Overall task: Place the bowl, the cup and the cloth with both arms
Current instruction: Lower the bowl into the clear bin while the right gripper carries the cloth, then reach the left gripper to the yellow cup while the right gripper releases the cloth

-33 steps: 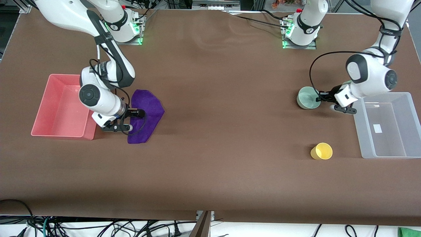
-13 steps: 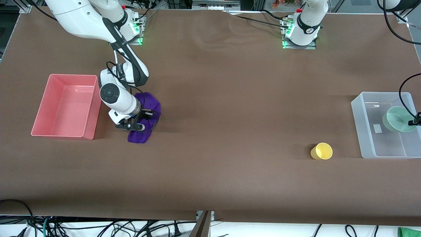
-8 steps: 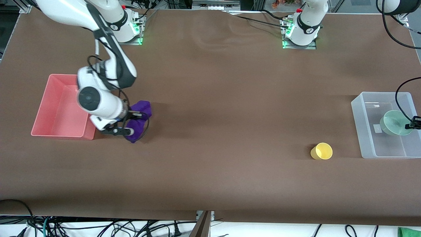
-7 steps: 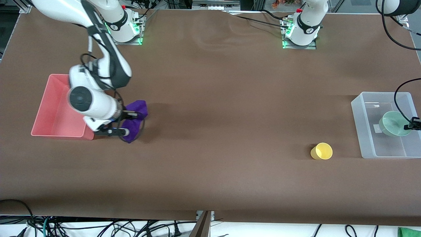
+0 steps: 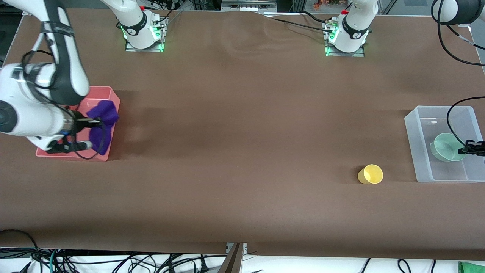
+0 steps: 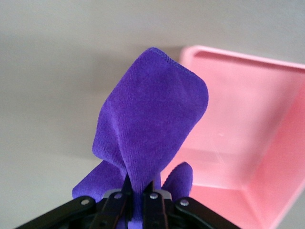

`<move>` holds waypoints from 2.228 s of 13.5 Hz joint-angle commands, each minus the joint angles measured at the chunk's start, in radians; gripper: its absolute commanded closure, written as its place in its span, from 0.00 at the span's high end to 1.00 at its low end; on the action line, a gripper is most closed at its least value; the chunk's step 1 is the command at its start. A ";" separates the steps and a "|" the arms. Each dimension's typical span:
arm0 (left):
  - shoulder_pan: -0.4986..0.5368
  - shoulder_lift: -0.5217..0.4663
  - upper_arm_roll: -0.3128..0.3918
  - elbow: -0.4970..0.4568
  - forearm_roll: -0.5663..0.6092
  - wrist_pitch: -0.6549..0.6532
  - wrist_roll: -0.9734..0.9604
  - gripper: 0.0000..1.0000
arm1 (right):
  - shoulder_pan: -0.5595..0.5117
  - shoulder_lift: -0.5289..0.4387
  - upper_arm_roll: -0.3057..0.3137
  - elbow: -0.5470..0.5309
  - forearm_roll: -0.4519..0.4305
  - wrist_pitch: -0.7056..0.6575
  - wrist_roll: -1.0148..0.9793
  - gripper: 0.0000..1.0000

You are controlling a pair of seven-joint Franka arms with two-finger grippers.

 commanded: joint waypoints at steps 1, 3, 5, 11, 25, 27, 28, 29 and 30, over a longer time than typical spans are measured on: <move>0.011 0.011 -0.005 -0.052 -0.017 0.045 0.021 0.00 | 0.001 -0.028 -0.073 -0.010 -0.001 -0.050 -0.113 0.00; 0.034 0.011 -0.005 -0.094 -0.019 0.079 0.038 0.00 | 0.001 -0.030 -0.119 -0.028 -0.012 -0.045 -0.179 0.00; 0.037 0.010 -0.005 -0.103 -0.016 0.088 0.070 0.21 | -0.004 -0.030 -0.148 -0.074 -0.041 -0.012 -0.218 0.00; 0.012 -0.114 -0.016 -0.083 -0.002 0.025 0.087 1.00 | -0.030 -0.030 -0.200 -0.304 -0.053 0.243 -0.337 0.00; -0.347 -0.173 -0.050 -0.206 -0.178 0.162 -0.499 0.98 | -0.028 -0.018 -0.202 -0.325 -0.037 0.453 -0.350 1.00; -0.359 -0.133 -0.051 -0.228 -0.194 0.256 -0.555 0.96 | -0.028 -0.019 -0.166 -0.194 -0.033 0.279 -0.331 1.00; -0.392 -0.115 -0.054 -0.237 -0.192 0.284 -0.595 0.90 | -0.028 -0.025 -0.140 -0.139 -0.033 0.204 -0.298 1.00; -0.411 -0.112 -0.054 -0.264 -0.189 0.319 -0.619 0.78 | -0.028 -0.035 -0.115 -0.096 -0.033 0.158 -0.256 1.00; -0.410 -0.112 -0.054 -0.302 -0.189 0.361 -0.617 0.51 | -0.028 -0.051 -0.084 -0.061 -0.033 0.115 -0.218 1.00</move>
